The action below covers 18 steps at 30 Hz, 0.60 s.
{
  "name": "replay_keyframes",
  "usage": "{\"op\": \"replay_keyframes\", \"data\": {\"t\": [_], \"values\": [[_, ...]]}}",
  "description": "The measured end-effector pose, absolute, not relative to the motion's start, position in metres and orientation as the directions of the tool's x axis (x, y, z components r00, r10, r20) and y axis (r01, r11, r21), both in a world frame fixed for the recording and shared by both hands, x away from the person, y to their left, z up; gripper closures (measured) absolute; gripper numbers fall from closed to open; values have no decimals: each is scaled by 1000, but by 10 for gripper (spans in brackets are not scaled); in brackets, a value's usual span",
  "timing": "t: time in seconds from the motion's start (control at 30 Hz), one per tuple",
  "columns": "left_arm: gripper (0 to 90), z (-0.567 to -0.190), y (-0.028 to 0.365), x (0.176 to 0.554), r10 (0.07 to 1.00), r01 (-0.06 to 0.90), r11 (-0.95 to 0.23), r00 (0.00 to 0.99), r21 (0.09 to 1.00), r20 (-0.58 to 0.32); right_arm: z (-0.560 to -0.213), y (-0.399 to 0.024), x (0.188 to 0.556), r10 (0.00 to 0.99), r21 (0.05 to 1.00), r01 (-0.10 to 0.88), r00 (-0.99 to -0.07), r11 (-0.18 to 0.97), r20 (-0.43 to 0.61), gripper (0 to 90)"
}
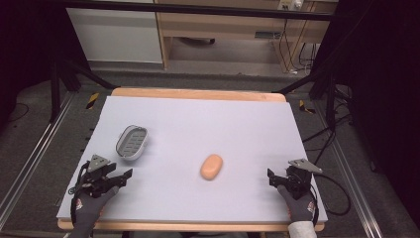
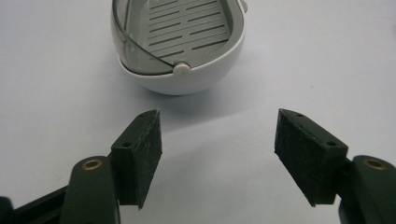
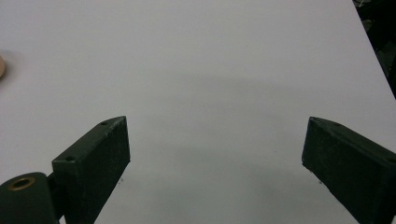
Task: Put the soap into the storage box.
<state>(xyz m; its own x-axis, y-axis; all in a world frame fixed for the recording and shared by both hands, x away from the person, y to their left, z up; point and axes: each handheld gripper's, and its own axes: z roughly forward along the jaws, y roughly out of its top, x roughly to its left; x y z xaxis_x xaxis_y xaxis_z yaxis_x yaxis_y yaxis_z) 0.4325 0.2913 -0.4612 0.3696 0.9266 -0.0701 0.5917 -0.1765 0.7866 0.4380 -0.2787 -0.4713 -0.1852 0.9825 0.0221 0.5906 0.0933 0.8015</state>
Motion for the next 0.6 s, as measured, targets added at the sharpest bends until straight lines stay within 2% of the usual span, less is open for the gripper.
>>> {"op": "replay_keyframes", "data": {"t": [0.6], "values": [[318, -455, 273, 428, 914, 567, -200, 403, 799, -57, -471, -275, 436, 980, 803, 588, -197, 100, 22, 71]]}}
